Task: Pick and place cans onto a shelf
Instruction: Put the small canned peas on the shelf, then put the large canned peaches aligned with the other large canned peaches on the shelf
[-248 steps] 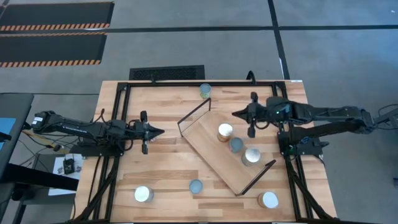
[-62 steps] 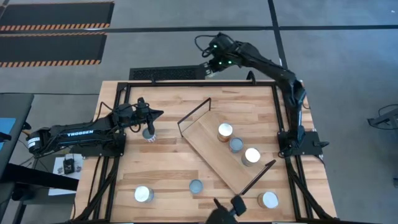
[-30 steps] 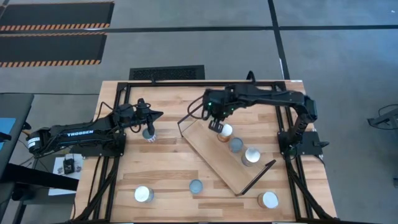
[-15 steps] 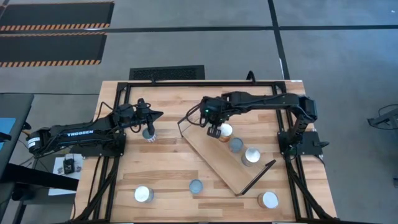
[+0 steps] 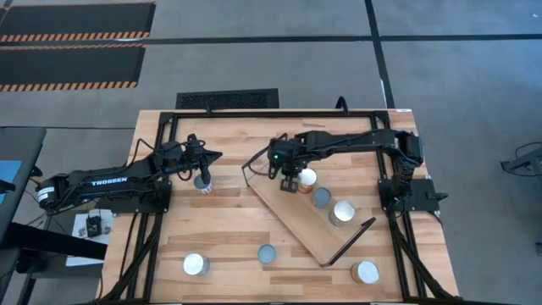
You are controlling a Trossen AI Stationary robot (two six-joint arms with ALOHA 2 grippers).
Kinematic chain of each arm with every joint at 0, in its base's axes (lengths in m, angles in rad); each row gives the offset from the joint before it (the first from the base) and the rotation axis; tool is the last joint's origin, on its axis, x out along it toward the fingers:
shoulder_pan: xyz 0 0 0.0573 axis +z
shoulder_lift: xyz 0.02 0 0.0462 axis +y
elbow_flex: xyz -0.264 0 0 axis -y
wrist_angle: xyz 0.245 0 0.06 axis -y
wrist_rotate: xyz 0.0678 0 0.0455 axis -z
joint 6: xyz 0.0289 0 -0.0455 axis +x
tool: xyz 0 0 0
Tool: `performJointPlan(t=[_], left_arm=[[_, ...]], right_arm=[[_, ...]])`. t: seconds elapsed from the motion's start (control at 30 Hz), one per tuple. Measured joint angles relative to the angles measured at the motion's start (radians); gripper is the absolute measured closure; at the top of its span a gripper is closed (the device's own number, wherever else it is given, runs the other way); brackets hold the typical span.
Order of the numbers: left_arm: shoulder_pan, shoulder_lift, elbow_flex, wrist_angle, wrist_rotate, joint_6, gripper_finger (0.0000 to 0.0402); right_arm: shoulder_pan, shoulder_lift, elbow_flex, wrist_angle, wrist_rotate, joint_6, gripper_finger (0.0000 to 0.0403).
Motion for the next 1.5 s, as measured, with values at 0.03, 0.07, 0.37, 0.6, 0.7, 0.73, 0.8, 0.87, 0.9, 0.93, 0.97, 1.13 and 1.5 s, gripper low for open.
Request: performJointPlan(t=[0.03, 0.07, 0.37, 0.6, 0.7, 0.73, 0.8, 0.87, 0.9, 0.93, 0.97, 1.13, 1.5], left_arm=[[0.0, 0.0, 0.0, -0.002, -0.001, 0.0, 0.0401], [0.0, 0.0, 0.0, -0.004, -0.001, 0.0, 0.0401], [0.0, -0.001, 0.0, -0.004, -0.002, 0.001, 0.0401], [-0.001, 0.0, 0.0, -0.003, -0.003, 0.001, 0.0401], [-0.001, 0.0, 0.0, -0.002, -0.003, 0.001, 0.0401], [-0.001, 0.0, 0.0, -0.002, -0.003, 0.002, 0.0401], [-0.001, 0.0, 0.0, -0.002, -0.003, 0.002, 0.0401], [-0.001, 0.0, 0.0, -0.002, -0.003, 0.002, 0.0401], [-0.001, 0.0, 0.0, -0.002, -0.003, 0.002, 0.0401], [-0.001, 0.0, 0.0, -0.002, -0.003, 0.002, 0.0401], [-0.001, 0.0, 0.0, -0.002, -0.003, 0.002, 0.0401], [-0.001, 0.0, 0.0, -0.003, -0.003, 0.002, 0.0401], [-0.001, 0.0, 0.0, 0.0, 0.005, 0.003, 0.0401]], right_arm=[[0.002, 0.011, 0.001, 0.014, -0.005, -0.005, 0.0393], [0.003, 0.02, 0.002, 0.017, -0.01, -0.007, 0.0393], [0.003, 0.034, 0.006, -0.023, -0.01, -0.004, 0.0392], [0.003, 0.031, 0.004, -0.022, -0.007, -0.003, 0.0366], [0.001, 0.031, 0.004, -0.018, 0.002, 0.001, 0.0341], [0.001, 0.031, 0.004, -0.016, 0.012, 0.005, 0.0333], [0.002, 0.031, 0.014, -0.031, 0.038, 0.008, 0.0316], [0.007, 0.031, 0.044, -0.05, 0.055, 0.004, 0.03], [0.009, 0.031, 0.061, -0.057, 0.058, -0.005, 0.0292], [0.012, 0.031, 0.08, -0.067, 0.057, -0.019, 0.0285], [0.016, 0.031, 0.099, -0.078, 0.057, -0.027, 0.0279], [0.048, 0.022, 0.177, -0.147, 0.058, -0.079, 0.0282], [0.192, -0.223, 0.126, -0.176, 0.241, -0.078, 0.0391]])
